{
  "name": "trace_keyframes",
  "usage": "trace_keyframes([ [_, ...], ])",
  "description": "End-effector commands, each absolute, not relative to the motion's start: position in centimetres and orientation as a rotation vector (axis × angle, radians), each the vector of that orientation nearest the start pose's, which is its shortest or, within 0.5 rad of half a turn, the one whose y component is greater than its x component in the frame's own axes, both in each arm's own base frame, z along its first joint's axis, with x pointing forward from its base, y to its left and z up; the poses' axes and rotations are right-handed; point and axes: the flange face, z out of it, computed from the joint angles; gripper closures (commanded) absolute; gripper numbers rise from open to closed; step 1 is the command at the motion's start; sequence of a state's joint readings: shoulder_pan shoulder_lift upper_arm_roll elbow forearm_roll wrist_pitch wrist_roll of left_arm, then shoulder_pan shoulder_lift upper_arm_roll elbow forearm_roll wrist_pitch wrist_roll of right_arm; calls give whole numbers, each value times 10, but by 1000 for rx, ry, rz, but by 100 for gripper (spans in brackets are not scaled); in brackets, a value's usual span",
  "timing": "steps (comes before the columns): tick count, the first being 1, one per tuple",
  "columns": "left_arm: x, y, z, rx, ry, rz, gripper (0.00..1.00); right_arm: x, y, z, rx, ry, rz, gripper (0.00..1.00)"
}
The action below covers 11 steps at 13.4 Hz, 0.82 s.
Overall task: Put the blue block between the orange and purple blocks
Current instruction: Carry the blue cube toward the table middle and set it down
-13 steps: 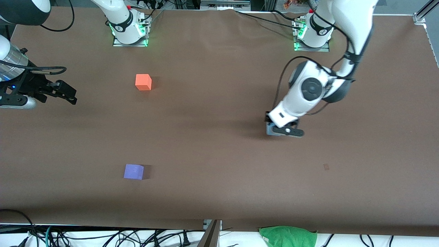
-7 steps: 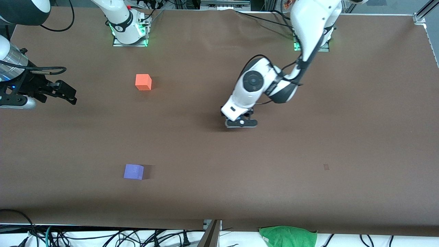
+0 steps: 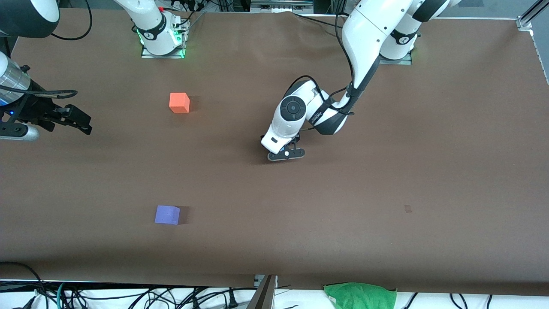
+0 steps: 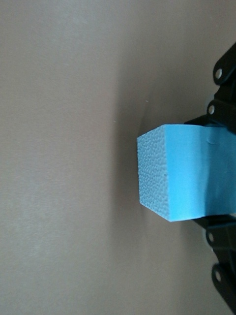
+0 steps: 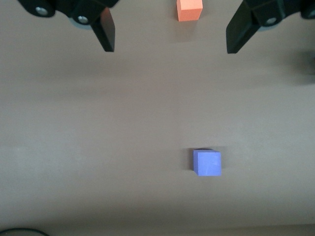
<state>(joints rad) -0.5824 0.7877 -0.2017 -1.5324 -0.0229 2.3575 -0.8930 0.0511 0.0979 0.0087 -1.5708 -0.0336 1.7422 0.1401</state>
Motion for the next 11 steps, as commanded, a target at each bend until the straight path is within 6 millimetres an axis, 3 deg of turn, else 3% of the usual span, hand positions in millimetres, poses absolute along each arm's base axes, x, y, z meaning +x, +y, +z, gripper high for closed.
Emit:
trace_keyframes([
  [1,552,-476,246,-3263,-375,147,0,600,29,586,-3146,129,-137,0],
  [3,567,-450,296,-3217,-368,203,0,601,30,584,-3148,114,-130,0],
  [5,593,-396,356,-3229,-390,124,0,606,40,568,-3159,84,-86,0],
  [8,610,-319,421,-3196,-346,141,0,612,53,533,-3162,26,25,0],
  [9,610,-297,445,-3189,-328,148,0,610,74,525,-3161,-10,59,0],
  [11,609,-238,492,-3180,-302,157,0,610,138,492,-3159,-155,119,0],
])
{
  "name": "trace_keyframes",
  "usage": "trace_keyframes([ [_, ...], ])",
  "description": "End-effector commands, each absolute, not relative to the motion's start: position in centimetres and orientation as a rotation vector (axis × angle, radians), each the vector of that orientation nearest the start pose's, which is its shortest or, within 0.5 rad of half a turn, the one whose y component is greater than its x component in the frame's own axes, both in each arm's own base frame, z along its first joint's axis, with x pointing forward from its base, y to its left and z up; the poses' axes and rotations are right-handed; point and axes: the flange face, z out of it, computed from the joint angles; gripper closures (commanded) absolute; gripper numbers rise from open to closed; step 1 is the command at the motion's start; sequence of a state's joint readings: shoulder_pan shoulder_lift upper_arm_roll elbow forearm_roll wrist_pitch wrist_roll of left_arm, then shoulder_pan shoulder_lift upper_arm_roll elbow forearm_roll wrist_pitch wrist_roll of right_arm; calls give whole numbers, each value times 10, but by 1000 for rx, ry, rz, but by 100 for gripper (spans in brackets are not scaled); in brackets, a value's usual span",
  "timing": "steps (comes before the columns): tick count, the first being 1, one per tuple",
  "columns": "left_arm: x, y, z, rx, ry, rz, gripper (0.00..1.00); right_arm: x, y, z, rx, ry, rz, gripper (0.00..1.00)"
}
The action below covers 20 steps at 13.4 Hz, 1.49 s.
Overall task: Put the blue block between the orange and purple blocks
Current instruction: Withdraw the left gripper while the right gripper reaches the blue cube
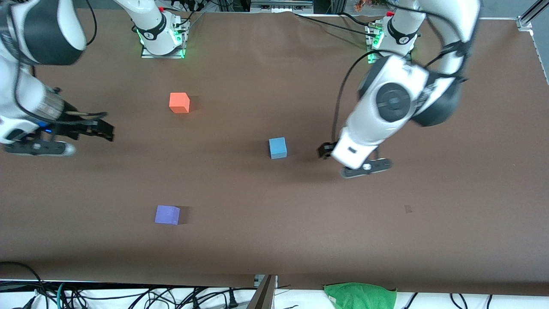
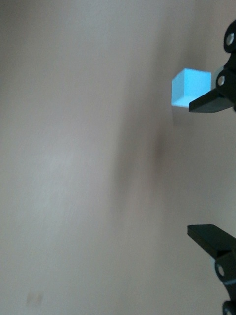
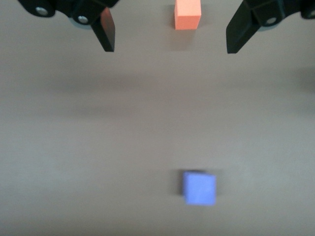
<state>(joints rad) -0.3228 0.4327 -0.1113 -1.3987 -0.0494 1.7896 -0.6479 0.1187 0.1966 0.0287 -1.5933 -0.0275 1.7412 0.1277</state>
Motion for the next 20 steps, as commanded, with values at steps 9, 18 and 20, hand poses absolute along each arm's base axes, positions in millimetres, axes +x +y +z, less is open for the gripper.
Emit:
trace_keyframes([
  [9,563,-14,629,-3181,-258,141,0,586,416,350,-3000,-74,39,0],
  [18,557,-19,586,-3167,-163,314,0,521,530,255,-2994,-141,-62,0],
  [20,560,-12,589,-3171,-177,299,0,515,539,247,-2991,-144,-91,0],
])
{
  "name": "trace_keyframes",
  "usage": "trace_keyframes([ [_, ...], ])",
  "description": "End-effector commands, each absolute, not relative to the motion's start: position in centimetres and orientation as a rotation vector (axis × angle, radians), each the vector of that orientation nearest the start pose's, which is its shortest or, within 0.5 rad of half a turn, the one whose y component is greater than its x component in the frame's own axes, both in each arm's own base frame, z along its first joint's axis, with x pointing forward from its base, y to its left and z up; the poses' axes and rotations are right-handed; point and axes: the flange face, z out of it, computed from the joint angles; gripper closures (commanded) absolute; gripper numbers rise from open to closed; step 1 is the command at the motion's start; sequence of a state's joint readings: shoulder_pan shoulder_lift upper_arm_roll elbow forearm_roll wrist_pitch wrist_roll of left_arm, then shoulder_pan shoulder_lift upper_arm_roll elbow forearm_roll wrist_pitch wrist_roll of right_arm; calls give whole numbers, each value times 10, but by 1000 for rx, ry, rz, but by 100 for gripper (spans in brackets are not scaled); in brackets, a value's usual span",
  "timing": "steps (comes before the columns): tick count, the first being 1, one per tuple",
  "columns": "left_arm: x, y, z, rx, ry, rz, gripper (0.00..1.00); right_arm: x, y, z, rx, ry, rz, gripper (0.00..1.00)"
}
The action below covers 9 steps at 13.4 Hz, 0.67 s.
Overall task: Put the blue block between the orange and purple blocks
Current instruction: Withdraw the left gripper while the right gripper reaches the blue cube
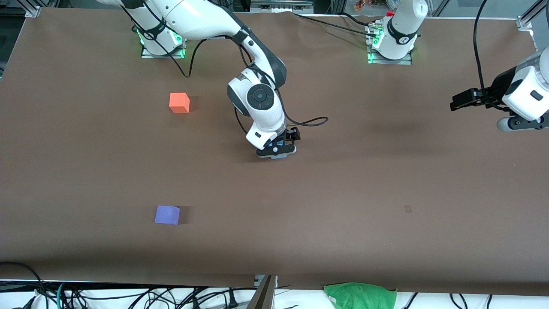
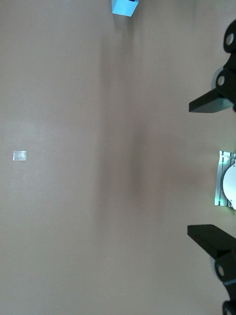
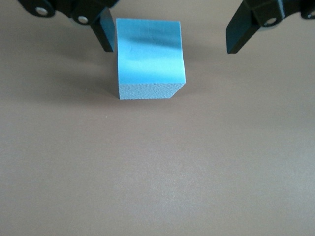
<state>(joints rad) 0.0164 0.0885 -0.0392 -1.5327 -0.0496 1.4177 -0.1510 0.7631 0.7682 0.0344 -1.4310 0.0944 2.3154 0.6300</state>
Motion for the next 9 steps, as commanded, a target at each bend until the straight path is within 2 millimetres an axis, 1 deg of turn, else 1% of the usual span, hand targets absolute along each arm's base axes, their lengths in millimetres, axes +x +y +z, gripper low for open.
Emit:
trace_keyframes([
  [1,560,-10,589,-3172,-177,296,0,513,539,237,-3019,-189,-113,0],
  [2,560,-7,588,-3174,-146,297,0,507,542,225,-3049,-235,-125,0],
  [3,562,-5,588,-3179,-129,292,0,500,546,219,-3067,-266,-138,0],
  [4,568,8,592,-3182,-164,245,0,500,545,216,-3076,-261,-141,0],
  [5,570,17,594,-3181,-196,232,0,503,542,216,-3077,-218,-138,0],
  [7,572,20,607,-3144,-189,187,0,505,538,205,-3088,-161,-123,1],
  [8,575,16,605,-3113,-165,191,0,504,538,197,-3095,-140,-115,2],
  [9,575,14,605,-3107,-160,187,0,503,537,192,-3099,-114,-110,14],
])
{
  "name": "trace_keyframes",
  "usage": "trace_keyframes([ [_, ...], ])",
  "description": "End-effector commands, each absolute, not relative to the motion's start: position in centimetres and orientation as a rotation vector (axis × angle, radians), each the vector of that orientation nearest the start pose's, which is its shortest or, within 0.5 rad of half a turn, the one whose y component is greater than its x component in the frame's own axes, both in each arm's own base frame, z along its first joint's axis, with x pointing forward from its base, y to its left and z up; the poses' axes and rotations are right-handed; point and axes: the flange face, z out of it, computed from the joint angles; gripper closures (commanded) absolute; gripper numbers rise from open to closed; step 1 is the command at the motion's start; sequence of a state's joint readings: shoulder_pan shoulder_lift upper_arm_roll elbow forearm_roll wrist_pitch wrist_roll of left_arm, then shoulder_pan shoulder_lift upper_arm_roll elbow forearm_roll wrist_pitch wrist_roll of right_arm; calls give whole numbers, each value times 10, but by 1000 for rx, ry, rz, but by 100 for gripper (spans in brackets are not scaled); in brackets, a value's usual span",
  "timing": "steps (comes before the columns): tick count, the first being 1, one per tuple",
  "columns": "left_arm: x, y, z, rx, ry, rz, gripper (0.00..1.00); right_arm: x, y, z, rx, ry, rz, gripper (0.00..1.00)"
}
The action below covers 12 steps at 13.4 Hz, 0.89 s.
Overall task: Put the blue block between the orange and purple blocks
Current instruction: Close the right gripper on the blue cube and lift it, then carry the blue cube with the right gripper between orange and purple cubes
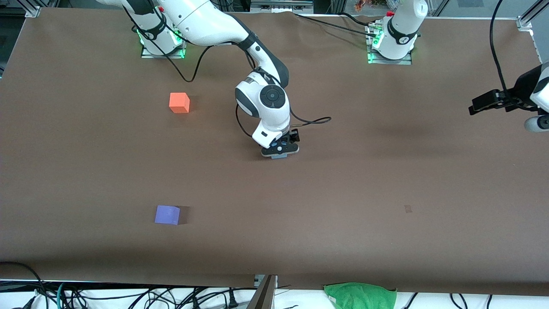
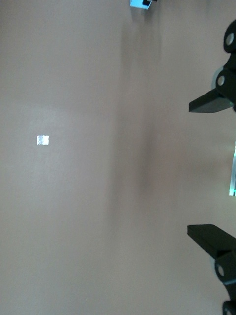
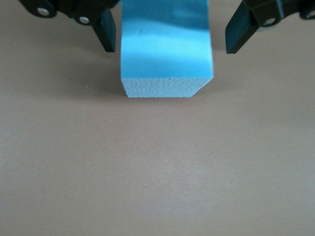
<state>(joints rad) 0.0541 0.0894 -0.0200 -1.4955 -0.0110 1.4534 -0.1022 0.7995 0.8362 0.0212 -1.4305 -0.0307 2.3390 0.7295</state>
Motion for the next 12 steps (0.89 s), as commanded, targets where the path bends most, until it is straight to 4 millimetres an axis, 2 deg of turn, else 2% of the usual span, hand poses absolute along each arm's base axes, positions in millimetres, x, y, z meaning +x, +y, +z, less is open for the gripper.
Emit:
trace_keyframes([
  [1,575,13,605,-3108,-160,188,0,505,535,190,-3101,-96,-105,33],
  [3,575,14,606,-3115,-162,186,0,518,524,196,-3084,-37,-81,72],
  [4,575,16,605,-3119,-166,189,0,531,512,200,-3044,65,-30,89],
  [5,575,14,605,-3119,-164,189,0,541,504,211,-3014,119,-12,100],
  [6,575,10,605,-3120,-157,189,0,545,498,217,-3021,130,4,100],
  [8,575,7,605,-3119,-154,186,0,562,470,247,-3048,107,58,100],
  [9,575,8,605,-3121,-150,186,0,572,444,260,-3076,57,107,100],
  [10,576,11,604,-3122,-154,189,0,580,413,265,-3095,6,146,99],
  [12,576,11,606,-3123,-154,184,0,575,350,262,-3107,-105,190,99],
])
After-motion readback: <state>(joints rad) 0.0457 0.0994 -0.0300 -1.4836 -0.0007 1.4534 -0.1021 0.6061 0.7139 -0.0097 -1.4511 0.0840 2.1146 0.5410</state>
